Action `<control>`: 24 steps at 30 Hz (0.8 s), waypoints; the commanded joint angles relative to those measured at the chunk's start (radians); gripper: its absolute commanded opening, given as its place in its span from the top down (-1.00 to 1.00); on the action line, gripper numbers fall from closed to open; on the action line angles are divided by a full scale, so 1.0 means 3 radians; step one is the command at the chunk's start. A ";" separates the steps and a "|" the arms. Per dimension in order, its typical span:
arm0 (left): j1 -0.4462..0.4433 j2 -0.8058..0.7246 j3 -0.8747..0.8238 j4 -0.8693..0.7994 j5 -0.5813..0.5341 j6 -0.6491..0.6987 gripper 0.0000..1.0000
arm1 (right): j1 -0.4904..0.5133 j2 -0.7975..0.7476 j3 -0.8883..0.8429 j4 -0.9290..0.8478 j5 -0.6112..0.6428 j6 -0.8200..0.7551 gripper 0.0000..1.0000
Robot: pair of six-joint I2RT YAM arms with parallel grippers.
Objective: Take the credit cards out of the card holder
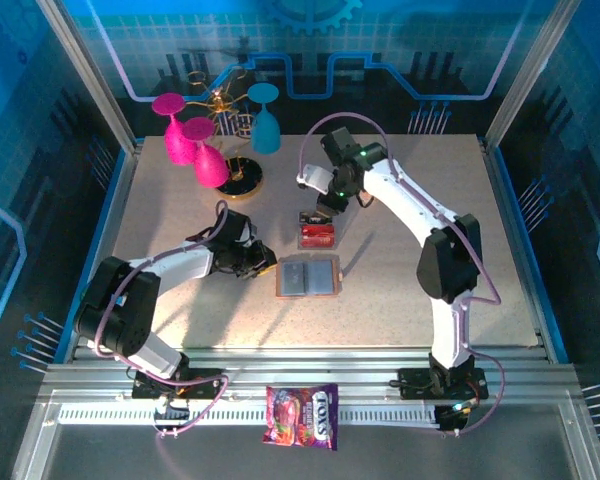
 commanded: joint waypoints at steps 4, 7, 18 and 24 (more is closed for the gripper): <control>-0.0067 0.0187 0.0057 0.0035 0.0111 -0.0052 0.70 | 0.0106 -0.0480 -0.0730 0.0742 -0.0374 0.1227 0.43; -0.0093 0.0257 0.0073 0.0017 0.0111 -0.0050 0.72 | 0.0132 -0.0628 -0.1031 0.0960 -0.0499 0.1650 0.53; -0.0159 0.0452 0.0126 -0.0014 0.0087 -0.0041 0.83 | 0.0228 -0.0714 -0.1644 0.1478 -0.1058 0.3075 0.74; -0.0157 0.0468 0.0147 0.0001 0.0074 -0.0025 0.86 | 0.0272 -0.0638 -0.1790 0.1494 -0.1254 0.3454 0.76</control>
